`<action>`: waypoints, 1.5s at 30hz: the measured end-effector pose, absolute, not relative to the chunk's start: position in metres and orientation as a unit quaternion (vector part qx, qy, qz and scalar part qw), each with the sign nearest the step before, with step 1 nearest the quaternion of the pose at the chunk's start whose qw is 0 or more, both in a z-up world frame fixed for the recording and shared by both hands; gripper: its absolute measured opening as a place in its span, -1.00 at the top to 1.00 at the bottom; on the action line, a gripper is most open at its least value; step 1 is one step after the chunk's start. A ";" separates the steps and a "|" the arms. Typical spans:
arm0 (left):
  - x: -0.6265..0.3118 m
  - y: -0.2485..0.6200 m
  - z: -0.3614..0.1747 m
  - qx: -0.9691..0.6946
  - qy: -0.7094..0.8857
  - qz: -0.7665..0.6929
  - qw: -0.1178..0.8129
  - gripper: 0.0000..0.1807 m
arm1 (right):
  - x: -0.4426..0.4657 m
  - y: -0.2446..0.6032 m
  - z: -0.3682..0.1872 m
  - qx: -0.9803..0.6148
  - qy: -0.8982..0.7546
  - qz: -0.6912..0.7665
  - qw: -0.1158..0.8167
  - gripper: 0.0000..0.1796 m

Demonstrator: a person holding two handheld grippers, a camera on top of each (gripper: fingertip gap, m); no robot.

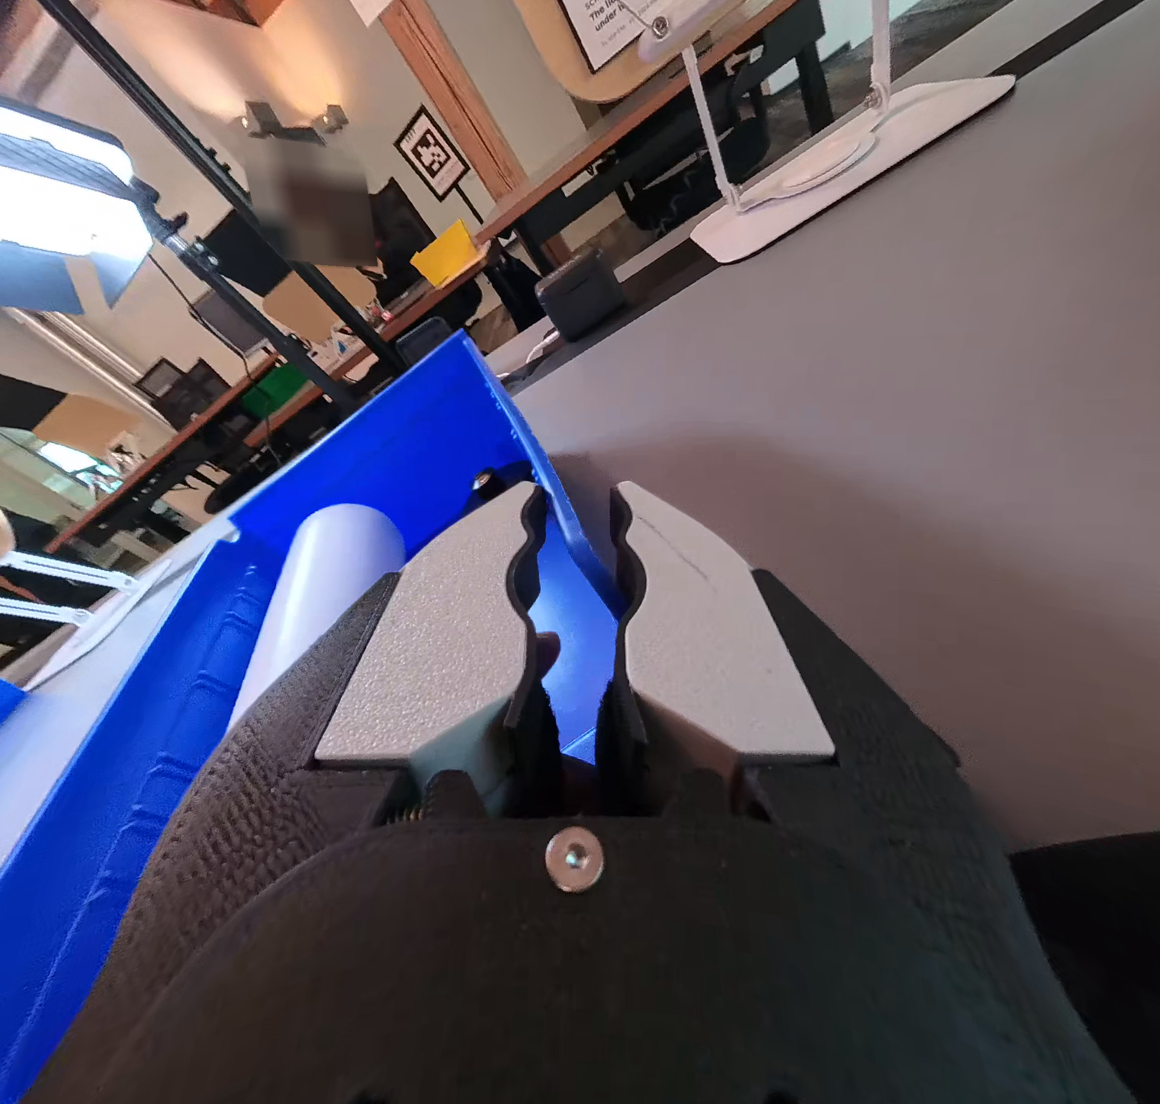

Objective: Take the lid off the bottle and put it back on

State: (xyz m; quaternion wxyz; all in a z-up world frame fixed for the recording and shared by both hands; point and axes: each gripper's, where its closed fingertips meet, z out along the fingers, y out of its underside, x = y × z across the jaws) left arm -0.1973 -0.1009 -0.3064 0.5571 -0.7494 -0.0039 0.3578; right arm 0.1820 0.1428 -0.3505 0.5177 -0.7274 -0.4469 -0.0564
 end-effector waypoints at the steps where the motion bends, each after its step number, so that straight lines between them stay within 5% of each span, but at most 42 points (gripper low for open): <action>1: -0.198 -0.101 -0.306 -0.746 0.000 0.365 0.557 0.80 | 0.185 0.144 -0.350 -0.730 -0.444 -0.065 0.516 0.82; 15: -0.210 -0.109 -0.306 -0.743 -0.024 0.390 0.544 0.87 | 0.179 0.142 -0.351 -0.708 -0.473 -0.073 0.519 0.79; 17: -0.209 -0.110 -0.306 -0.746 -0.019 0.387 0.542 0.86 | 0.174 0.141 -0.346 -0.692 -0.479 -0.058 0.537 0.64; 21: -0.210 -0.128 -0.288 -0.738 0.010 0.359 0.571 0.45 | 0.163 0.135 -0.319 -0.639 -0.471 -0.033 0.607 0.50; 26: -0.219 -0.175 -0.243 -0.740 0.091 0.306 0.592 0.52 | 0.155 0.126 -0.297 -0.590 -0.463 -0.011 0.661 0.50; 29: -0.241 -0.196 -0.243 -0.764 0.152 0.332 0.532 0.67 | 0.156 0.128 -0.304 -0.595 -0.474 -0.028 0.648 0.50; 35: -0.307 -0.208 -0.307 -0.769 0.333 0.479 0.261 0.75 | 0.159 0.128 -0.297 -0.588 -0.463 -0.032 0.663 0.53; 41: -0.322 -0.200 -0.326 -0.743 0.397 0.503 0.194 0.74 | 0.163 0.132 -0.298 -0.599 -0.449 -0.023 0.662 0.55; 45: -0.333 -0.195 -0.324 -0.706 0.421 0.547 0.159 0.91 | 0.162 0.132 -0.297 -0.595 -0.452 -0.027 0.665 0.56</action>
